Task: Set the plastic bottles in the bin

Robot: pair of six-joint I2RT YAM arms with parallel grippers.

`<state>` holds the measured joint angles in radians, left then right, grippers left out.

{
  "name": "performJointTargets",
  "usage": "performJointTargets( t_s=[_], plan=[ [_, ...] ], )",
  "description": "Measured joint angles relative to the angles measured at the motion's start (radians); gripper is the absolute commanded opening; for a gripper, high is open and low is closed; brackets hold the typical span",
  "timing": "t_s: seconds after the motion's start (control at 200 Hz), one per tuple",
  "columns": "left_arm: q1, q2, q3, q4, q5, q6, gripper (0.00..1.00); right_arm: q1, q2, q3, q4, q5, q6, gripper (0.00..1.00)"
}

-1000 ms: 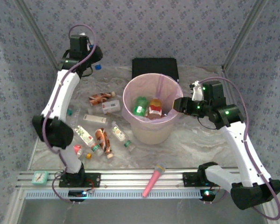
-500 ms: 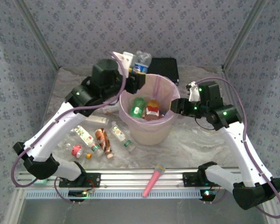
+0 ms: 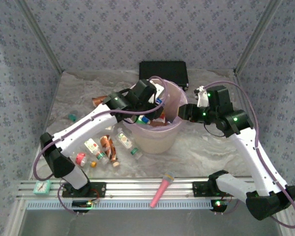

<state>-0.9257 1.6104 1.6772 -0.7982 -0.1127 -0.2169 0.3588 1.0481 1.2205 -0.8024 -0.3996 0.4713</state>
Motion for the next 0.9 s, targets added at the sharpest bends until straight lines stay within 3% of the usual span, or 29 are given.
performJointTargets(
  t_s=[0.055,0.27,0.395,0.61,0.9],
  plan=[
    [0.001,0.023,0.000,-0.008,0.005,0.008,0.45,0.000,0.000,0.000,0.000,0.001,-0.001,0.45],
    [0.002,0.120,0.000,-0.045,0.025,0.050,0.55,0.004,0.007,0.000,0.009,0.011,-0.011,0.45],
    [0.003,0.155,0.015,-0.073,0.032,0.065,0.76,0.006,0.008,0.000,0.012,0.019,-0.016,0.45],
    [-0.005,0.166,0.088,-0.137,0.046,0.091,0.99,0.006,0.012,0.000,0.018,0.020,-0.016,0.45],
    [-0.013,0.143,0.238,-0.193,0.029,0.103,1.00,0.006,0.013,-0.001,0.025,0.026,-0.016,0.45]
  ],
)
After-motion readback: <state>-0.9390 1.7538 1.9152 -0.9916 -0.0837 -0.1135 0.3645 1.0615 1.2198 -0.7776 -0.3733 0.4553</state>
